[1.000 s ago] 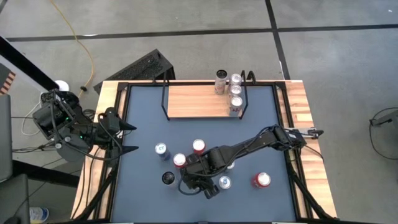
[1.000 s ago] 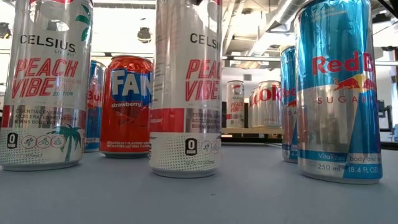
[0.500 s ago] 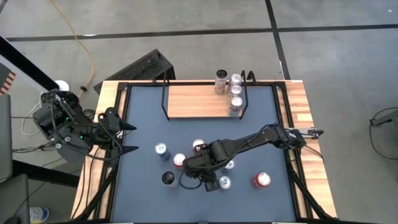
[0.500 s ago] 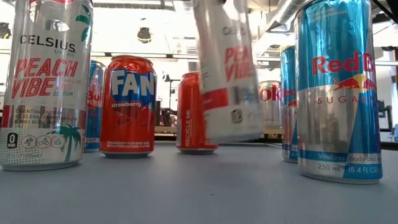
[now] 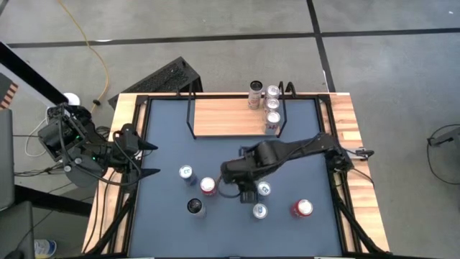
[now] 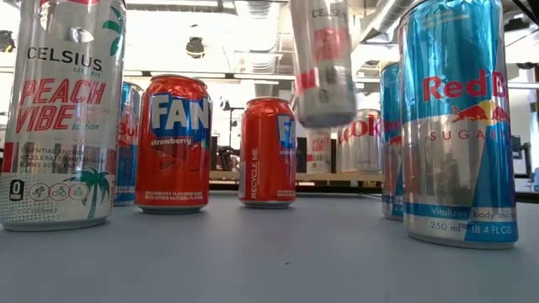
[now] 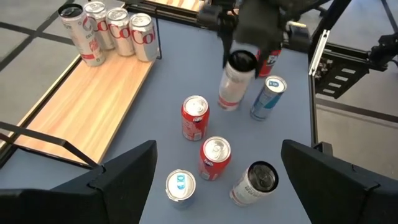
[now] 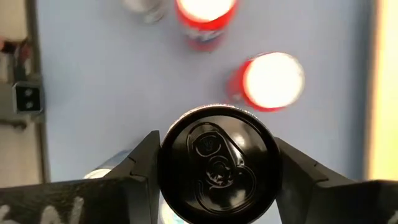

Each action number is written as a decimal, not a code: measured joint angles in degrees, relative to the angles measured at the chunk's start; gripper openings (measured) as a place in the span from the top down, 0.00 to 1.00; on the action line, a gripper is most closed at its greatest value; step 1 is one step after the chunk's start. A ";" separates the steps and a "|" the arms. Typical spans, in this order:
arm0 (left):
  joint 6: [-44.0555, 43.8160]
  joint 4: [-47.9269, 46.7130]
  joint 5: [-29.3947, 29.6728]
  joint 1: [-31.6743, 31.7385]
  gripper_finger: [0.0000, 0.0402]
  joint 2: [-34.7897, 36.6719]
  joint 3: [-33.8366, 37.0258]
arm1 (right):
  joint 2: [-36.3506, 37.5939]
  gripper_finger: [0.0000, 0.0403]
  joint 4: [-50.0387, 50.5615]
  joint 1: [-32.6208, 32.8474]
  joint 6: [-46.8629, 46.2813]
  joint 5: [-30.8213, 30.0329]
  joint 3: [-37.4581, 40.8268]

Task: Place canned beverage on shelf
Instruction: Put the white soda can on the shelf aligned with the other white soda can

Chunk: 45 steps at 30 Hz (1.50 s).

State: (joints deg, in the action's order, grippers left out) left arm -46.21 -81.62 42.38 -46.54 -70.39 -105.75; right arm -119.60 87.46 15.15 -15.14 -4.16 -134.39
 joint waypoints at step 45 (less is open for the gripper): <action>-0.23 0.02 7.03 0.00 0.17 0.00 0.00 | 11.55 0.49 -0.47 -38.28 24.83 0.48 0.11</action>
State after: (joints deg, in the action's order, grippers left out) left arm -46.44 -81.60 49.41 -46.54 -70.39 -105.75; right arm -108.05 86.99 -23.13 9.69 -3.67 -134.27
